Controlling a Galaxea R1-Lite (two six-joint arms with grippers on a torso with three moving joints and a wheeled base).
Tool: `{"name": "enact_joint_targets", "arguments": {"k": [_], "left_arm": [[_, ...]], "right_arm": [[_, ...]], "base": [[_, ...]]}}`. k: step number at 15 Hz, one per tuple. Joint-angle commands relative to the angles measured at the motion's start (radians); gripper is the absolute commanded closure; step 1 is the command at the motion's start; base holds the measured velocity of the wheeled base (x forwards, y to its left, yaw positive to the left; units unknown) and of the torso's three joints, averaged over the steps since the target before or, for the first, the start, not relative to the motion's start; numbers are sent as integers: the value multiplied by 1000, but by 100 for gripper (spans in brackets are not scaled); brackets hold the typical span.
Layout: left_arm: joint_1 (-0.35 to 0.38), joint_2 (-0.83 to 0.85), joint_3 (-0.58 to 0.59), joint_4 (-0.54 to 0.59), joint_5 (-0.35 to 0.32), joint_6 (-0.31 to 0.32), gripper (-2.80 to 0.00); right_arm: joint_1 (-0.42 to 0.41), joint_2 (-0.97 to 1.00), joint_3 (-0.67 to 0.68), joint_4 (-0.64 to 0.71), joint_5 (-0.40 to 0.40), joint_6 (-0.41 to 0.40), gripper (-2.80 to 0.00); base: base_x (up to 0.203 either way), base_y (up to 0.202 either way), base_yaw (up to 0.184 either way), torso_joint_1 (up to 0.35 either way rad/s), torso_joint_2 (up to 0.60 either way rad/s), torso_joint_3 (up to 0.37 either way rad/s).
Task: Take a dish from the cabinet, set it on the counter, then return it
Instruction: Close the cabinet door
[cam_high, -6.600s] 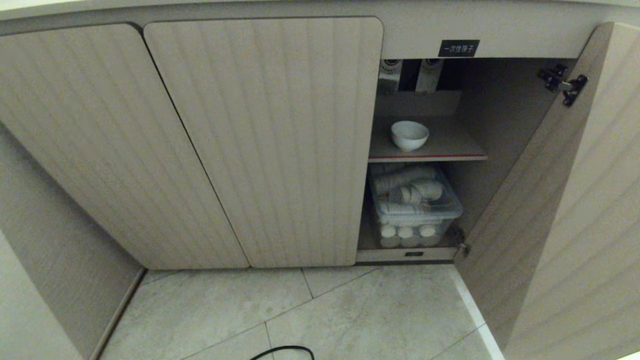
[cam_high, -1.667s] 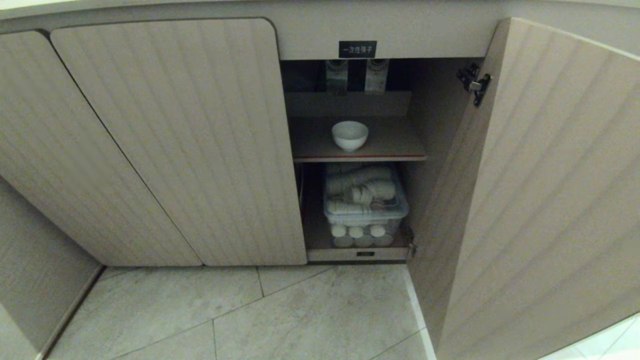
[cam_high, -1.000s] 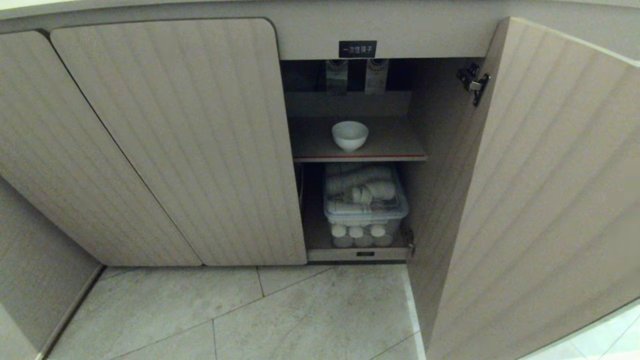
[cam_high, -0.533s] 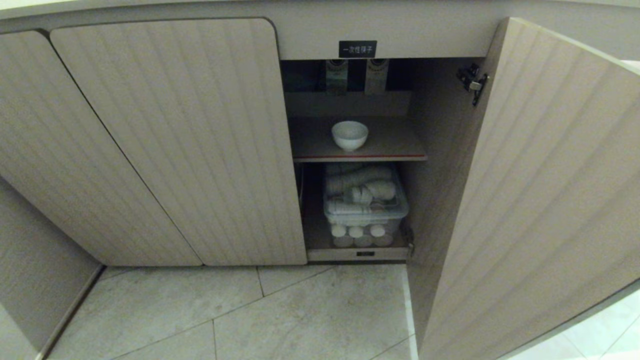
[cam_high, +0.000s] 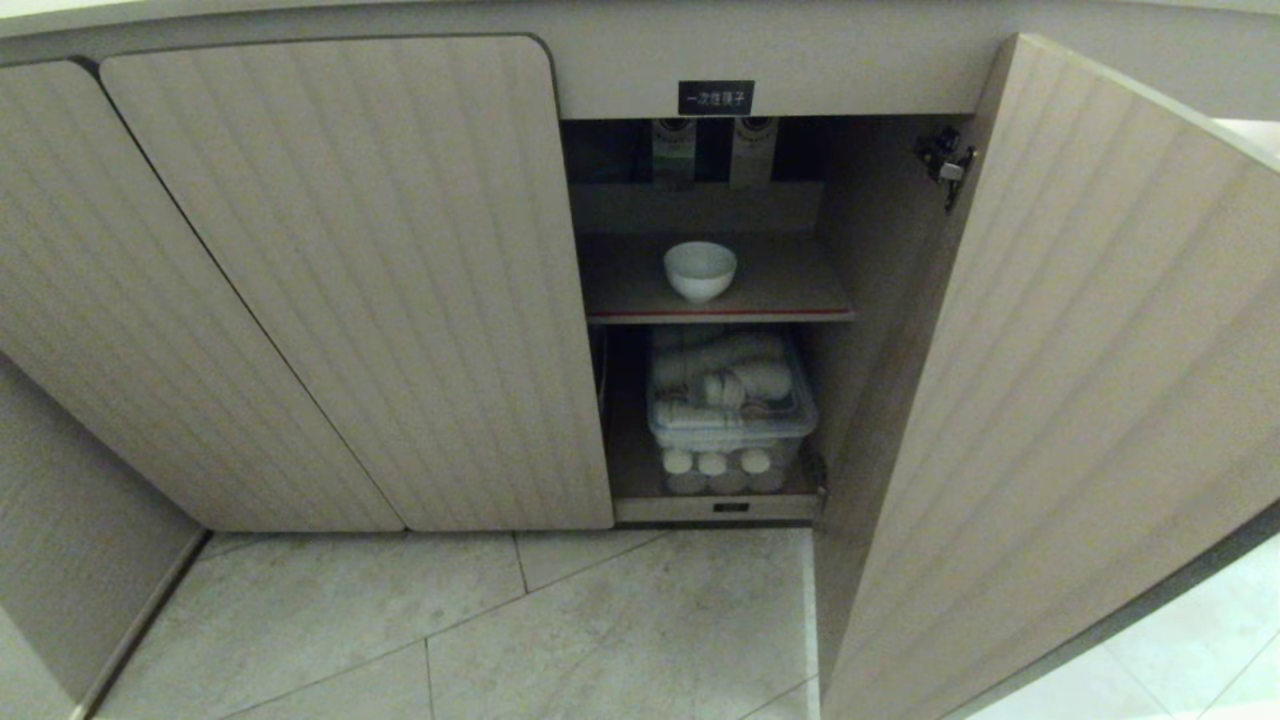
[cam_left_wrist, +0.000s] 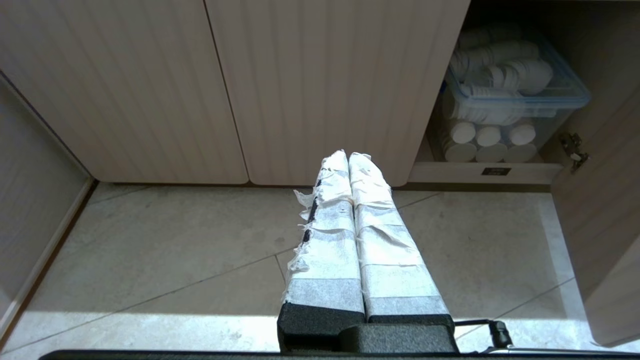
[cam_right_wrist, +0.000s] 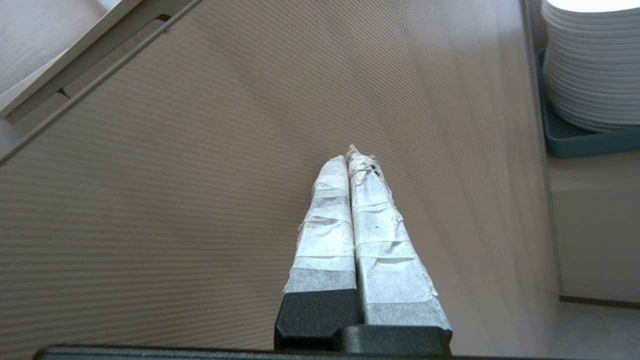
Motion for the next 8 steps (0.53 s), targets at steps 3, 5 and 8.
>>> {"name": "enact_joint_targets", "arguments": {"k": [3,5,8], "left_arm": [[1,0,1,-1,1,-1,0],[0,0,0,-1,0,-1,0],[0,0,0,-1,0,-1,0]], "right_arm": [[0,114,-8,-69,13,2,0],[0,159,-9,-111,22,2,0],[0,228,-14,-175,54,2,0]], "base": [[0,0,0,0,0,0],[0,0,0,0,0,0],[0,0,0,0,0,0]]}}
